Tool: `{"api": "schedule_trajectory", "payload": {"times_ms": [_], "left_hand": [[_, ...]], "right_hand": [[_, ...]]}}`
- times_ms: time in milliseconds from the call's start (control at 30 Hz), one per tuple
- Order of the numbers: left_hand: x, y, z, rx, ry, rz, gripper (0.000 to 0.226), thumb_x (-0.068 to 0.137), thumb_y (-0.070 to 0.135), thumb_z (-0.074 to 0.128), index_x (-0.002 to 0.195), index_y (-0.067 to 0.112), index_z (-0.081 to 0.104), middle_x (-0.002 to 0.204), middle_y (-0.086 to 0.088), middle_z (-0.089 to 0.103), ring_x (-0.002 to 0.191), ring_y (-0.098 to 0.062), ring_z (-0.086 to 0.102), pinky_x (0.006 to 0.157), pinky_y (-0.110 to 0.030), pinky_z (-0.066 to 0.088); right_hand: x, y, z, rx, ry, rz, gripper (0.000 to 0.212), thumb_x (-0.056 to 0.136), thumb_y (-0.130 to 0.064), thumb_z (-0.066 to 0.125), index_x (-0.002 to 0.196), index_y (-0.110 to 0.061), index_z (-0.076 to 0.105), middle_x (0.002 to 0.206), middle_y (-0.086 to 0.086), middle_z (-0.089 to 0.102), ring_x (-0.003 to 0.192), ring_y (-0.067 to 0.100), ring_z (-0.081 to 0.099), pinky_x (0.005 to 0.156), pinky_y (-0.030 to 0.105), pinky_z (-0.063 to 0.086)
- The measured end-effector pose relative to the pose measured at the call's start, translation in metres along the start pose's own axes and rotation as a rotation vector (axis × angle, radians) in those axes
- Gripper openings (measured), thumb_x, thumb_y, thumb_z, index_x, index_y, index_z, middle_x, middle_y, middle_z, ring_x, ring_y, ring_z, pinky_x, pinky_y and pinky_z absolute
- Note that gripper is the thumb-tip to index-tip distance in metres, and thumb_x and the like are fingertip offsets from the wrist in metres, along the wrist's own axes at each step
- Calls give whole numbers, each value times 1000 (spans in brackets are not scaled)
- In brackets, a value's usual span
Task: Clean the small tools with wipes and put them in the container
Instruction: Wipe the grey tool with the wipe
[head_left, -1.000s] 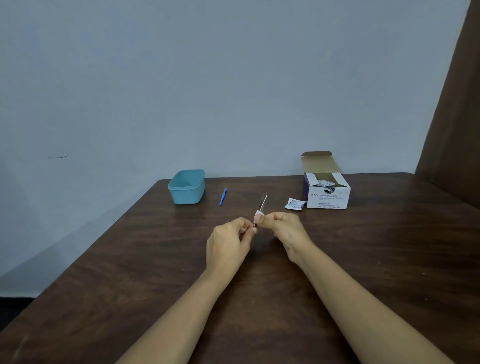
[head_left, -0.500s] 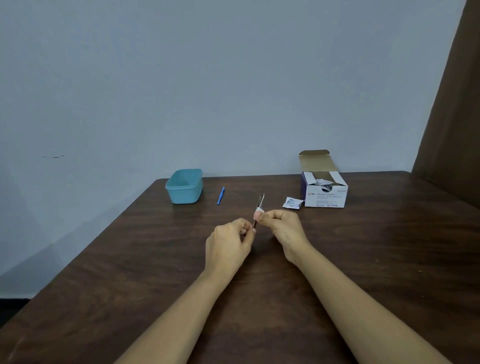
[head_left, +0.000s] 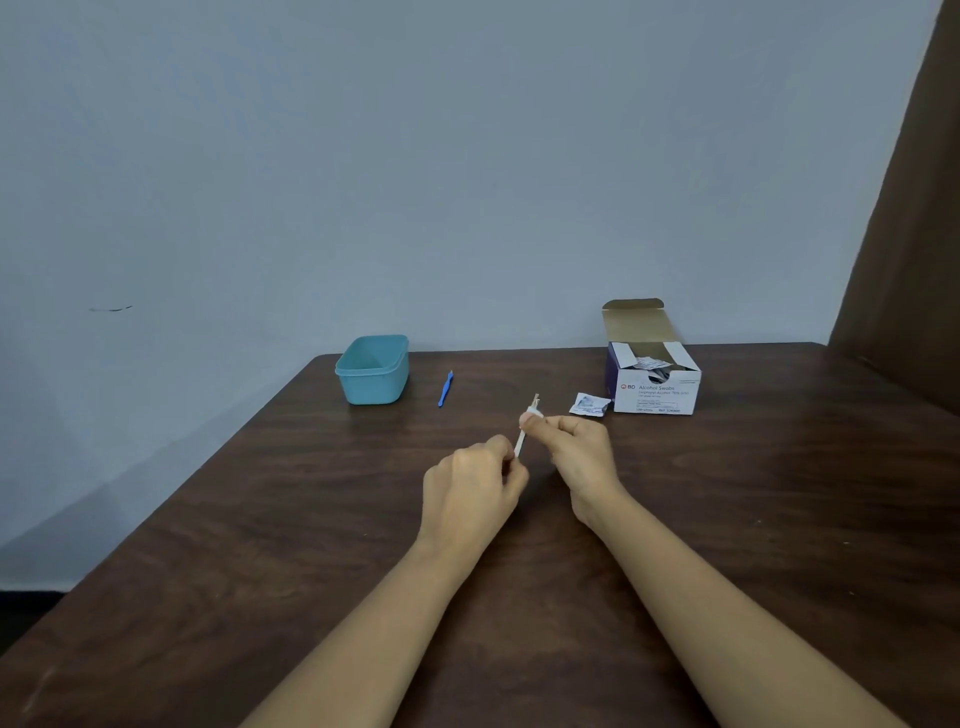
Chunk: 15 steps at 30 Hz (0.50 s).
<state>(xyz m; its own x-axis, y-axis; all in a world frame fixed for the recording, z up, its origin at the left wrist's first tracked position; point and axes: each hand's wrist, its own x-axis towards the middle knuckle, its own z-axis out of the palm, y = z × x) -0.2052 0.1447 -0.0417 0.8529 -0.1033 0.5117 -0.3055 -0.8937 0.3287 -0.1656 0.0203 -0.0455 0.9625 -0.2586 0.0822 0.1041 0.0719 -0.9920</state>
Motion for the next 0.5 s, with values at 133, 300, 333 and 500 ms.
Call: {"api": "schedule_trajectory", "payload": {"times_ms": [133, 300, 333, 500], "left_hand": [[-1, 1, 1, 0, 27, 3, 19, 93, 28, 49, 88, 18, 64, 70, 1, 65, 67, -19, 63, 60, -32, 51], [1, -9, 0, -335, 74, -212, 19, 91, 25, 54, 82, 23, 71, 69, 8, 69, 66, -7, 64, 65, -26, 53], [2, -11, 0, -417, 76, -243, 20, 91, 23, 55, 80, 24, 72, 70, 10, 70, 67, -2, 64, 65, -19, 52], [8, -12, -3, -652, 64, -312, 22, 93, 17, 56, 81, 21, 74, 71, 13, 72, 76, 12, 62, 66, 1, 39]], "right_hand": [[2, 1, -2, 166, 61, 76, 20, 80, -25, 76, 73, -9, 68, 58, -6, 42, 55, 8, 33, 58, 24, 31], [5, -2, -7, 438, 93, 147, 9, 80, -16, 75, 78, -12, 68, 62, -5, 45, 51, 4, 32, 52, 19, 31], [5, -3, -8, 459, 95, 156, 8, 80, -15, 76, 80, -12, 68, 65, -5, 53, 52, 4, 33, 52, 18, 34], [7, -3, -7, 474, 77, 187, 7, 79, -11, 75, 82, -9, 68, 83, -4, 67, 57, 3, 39, 54, 16, 37]]}}
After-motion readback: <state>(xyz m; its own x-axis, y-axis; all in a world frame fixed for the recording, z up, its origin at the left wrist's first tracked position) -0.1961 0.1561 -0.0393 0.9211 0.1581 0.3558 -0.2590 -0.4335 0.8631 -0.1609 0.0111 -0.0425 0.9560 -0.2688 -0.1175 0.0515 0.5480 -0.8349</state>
